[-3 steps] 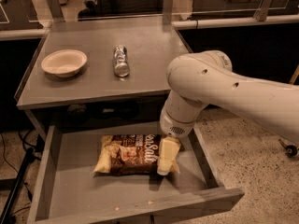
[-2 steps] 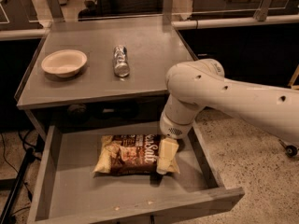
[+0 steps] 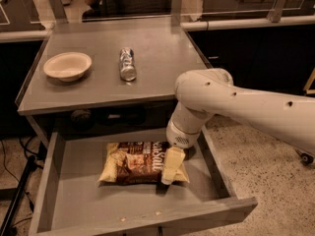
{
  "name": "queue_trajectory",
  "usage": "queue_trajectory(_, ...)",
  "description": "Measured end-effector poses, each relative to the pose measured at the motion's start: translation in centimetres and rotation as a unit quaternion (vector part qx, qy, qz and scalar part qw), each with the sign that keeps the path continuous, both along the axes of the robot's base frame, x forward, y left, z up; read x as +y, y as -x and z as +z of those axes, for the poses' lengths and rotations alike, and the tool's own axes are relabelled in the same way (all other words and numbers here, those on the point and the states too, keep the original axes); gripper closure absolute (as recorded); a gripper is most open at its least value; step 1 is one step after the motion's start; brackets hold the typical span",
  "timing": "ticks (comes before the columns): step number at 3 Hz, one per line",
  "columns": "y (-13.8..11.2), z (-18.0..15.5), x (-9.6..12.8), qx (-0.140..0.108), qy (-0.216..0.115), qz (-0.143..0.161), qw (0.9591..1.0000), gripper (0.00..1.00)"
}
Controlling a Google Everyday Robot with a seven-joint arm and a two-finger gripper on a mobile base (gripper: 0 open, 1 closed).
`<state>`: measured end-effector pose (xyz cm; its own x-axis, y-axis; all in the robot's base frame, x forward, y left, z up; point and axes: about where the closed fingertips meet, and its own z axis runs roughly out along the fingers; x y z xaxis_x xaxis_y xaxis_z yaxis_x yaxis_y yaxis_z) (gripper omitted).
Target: Pick brown chip bag from top drawer and place on counter
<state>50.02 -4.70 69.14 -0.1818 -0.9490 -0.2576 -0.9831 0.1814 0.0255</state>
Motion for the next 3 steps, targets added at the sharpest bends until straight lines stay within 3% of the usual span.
queue_trajectory(2,-2.4,-1.4,3.3,-0.002,-0.015,0.023,0.9996,0.0)
queue_trajectory(3,-2.8,-2.8,4.0,0.009,-0.023,0.028,0.9993,0.0)
